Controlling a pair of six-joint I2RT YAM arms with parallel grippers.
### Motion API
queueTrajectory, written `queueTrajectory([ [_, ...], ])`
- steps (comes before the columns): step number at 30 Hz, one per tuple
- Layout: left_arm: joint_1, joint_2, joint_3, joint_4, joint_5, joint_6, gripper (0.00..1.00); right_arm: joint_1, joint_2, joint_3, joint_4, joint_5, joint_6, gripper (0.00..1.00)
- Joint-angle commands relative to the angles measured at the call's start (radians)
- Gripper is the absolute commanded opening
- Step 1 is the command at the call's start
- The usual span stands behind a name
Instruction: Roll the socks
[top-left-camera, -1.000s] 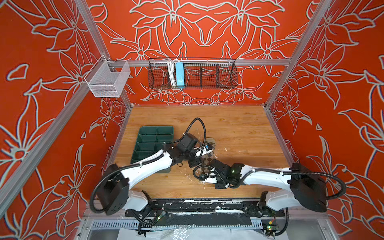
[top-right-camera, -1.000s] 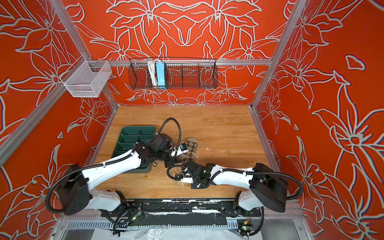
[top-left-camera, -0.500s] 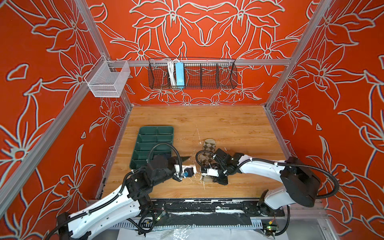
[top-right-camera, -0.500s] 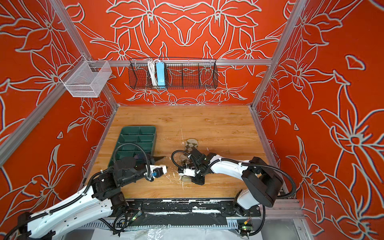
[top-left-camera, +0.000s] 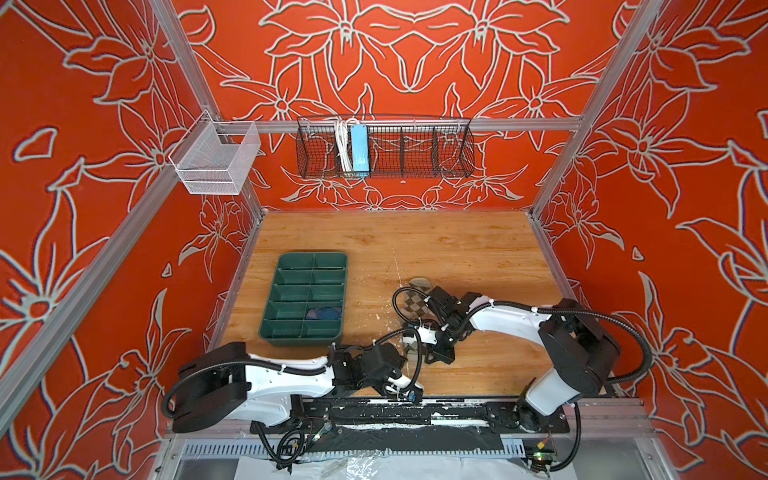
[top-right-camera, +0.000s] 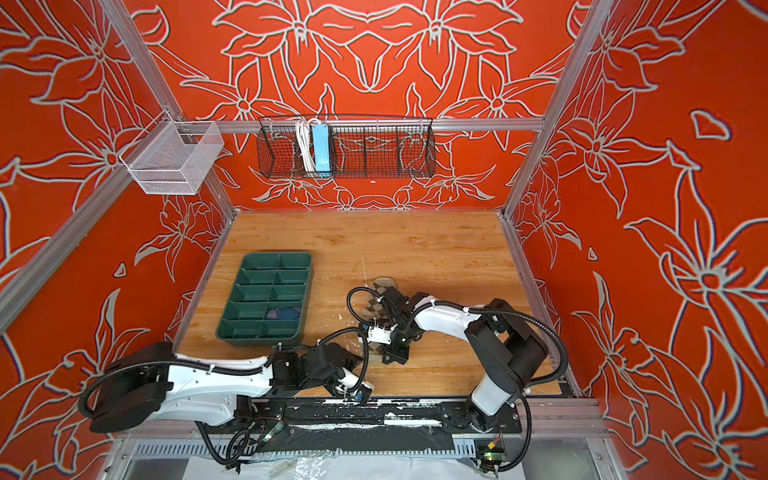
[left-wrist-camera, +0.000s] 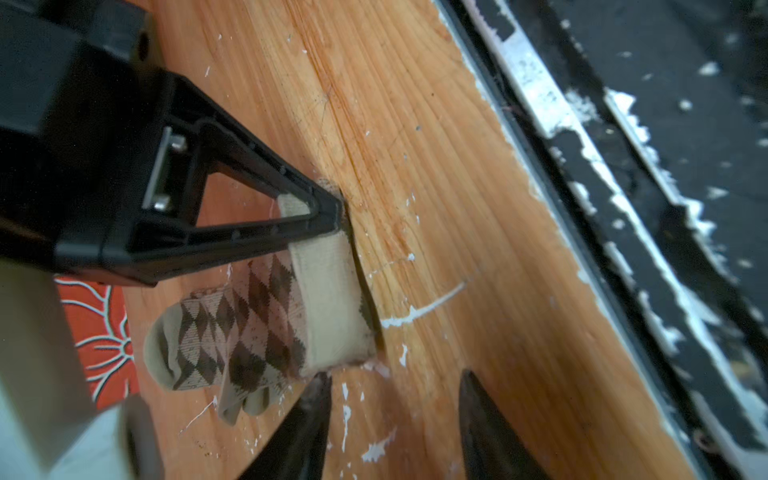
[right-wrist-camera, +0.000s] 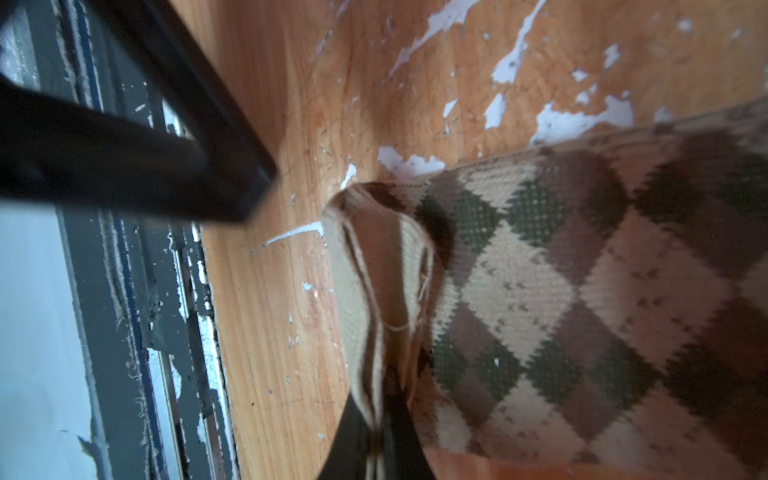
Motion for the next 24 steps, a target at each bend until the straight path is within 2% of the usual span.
queueTrajectory([
  [1,-0.007,0.089,0.031,0.172,-0.065,-0.061,0.47,-0.003,0.057,-0.016,-0.056,0.013,-0.025,0.07],
  [5,-0.007,0.195,0.050,0.268,-0.171,-0.104,0.45,-0.003,0.056,-0.014,-0.059,0.011,-0.025,0.08],
  [8,-0.006,0.242,0.061,0.273,-0.224,-0.124,0.39,-0.005,0.049,-0.014,-0.056,0.012,-0.020,0.08],
  [11,-0.007,0.250,0.064,0.240,-0.228,-0.145,0.26,-0.009,0.045,-0.013,-0.046,0.022,-0.004,0.09],
  [14,-0.007,0.242,0.071,0.196,-0.237,-0.177,0.07,-0.014,0.034,-0.014,-0.023,0.062,0.018,0.11],
  [16,-0.031,0.234,0.075,0.167,-0.246,-0.207,0.02,-0.018,0.009,-0.022,-0.004,0.098,0.031,0.12],
  [21,-0.031,0.222,0.112,0.058,-0.234,-0.291,0.00,-0.032,-0.075,-0.038,0.030,0.147,0.058,0.16],
  [24,-0.016,0.230,0.174,-0.089,-0.153,-0.327,0.00,-0.038,-0.153,-0.050,0.047,0.164,0.074,0.20],
])
